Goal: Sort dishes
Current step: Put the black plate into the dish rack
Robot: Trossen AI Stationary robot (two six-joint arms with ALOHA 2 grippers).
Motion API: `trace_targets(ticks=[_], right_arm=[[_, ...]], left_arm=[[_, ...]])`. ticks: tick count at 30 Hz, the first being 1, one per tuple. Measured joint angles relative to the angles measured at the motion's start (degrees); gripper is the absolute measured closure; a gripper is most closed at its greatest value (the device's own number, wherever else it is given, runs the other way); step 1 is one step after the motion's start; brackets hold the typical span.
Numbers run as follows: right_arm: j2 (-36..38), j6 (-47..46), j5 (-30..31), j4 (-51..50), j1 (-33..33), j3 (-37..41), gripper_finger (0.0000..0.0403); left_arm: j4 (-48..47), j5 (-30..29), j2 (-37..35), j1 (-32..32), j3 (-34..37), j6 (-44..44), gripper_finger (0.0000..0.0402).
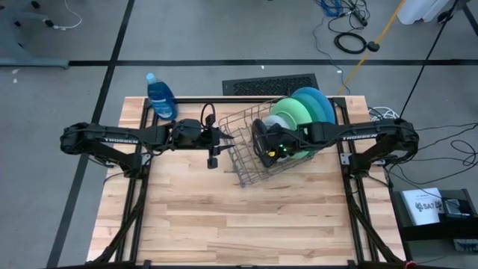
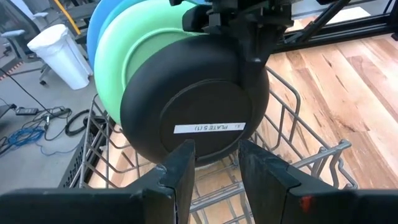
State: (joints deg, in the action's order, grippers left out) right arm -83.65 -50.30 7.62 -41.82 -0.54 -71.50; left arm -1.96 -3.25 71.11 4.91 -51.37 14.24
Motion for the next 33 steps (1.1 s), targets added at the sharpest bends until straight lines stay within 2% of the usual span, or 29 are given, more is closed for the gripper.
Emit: trace_targets(ticks=[11, 27, 33], right_arm=[[-2.38, 0.03, -1.94, 0.58, -1.99, 0.04, 0.0350], [-1.93, -0.07, -3.40, 1.11, -2.01, -0.35, 0.0225], [-1.88, 0.61, -2.95, -2.23, -1.99, -2.97, 0.0212]], left_arm=[[-0.02, 0.00, 0.00, 0.00, 0.00, -0.02, 0.0275], [-0.05, 0.02, 0.00, 0.01, 0.00, 0.00, 0.0275], [-0.04, 0.02, 0.00, 0.00, 0.00, 0.00, 0.0275]])
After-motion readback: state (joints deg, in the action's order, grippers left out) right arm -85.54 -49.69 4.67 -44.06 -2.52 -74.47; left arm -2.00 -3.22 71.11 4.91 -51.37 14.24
